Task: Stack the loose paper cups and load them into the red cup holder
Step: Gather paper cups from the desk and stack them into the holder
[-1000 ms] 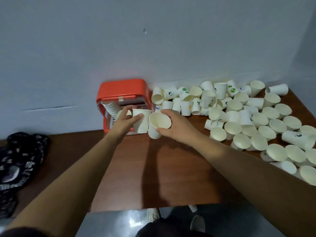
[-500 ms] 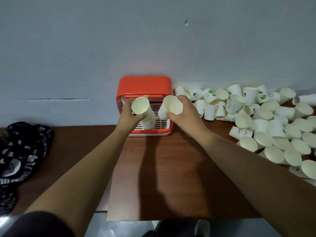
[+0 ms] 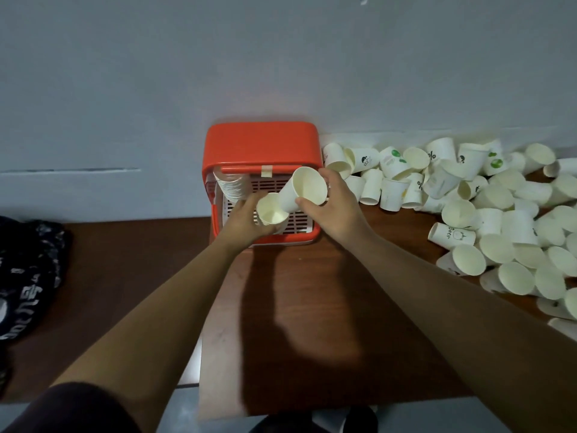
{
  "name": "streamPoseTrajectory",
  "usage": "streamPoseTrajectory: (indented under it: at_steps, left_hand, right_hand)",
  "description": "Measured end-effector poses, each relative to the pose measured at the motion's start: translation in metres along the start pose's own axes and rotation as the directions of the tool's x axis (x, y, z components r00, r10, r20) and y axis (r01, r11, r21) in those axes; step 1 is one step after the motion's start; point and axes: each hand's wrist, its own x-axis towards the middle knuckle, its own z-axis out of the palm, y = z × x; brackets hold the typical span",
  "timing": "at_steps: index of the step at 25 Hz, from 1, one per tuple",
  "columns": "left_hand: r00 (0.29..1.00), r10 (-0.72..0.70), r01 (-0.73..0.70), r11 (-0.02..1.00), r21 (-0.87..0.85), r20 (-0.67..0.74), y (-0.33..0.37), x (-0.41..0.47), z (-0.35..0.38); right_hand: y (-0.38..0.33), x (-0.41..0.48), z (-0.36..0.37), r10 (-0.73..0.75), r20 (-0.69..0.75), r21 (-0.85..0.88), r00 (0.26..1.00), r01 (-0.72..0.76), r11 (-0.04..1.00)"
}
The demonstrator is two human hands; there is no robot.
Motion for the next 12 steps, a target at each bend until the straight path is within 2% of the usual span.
streamPoseTrajectory:
  at_steps: [5, 8, 12]
  left_hand:
    - [0.993, 0.101, -0.091, 0.983, -0.159, 0.057, -0.011, -0.009, -0.01]
    - [0.994, 0.084, -0.067, 0.972, -0.224, 0.067, -0.015, -0.01, -0.013]
    - [0.996, 0.037, -0.02, 0.981, -0.194, 0.083, -0.021, -0.011, -0.015]
  right_hand:
    - [-0.011, 0.01, 0.03, -0.085, 0.054, -0.028, 0.995, 0.087, 0.996]
    - [-0.016, 0.014, 0.038, -0.118, 0.035, -0.047, 0.992, 0.12, 0.992]
    - [-0.012, 0.011, 0.046, -0.166, 0.005, -0.038, 0.986, 0.166, 0.985]
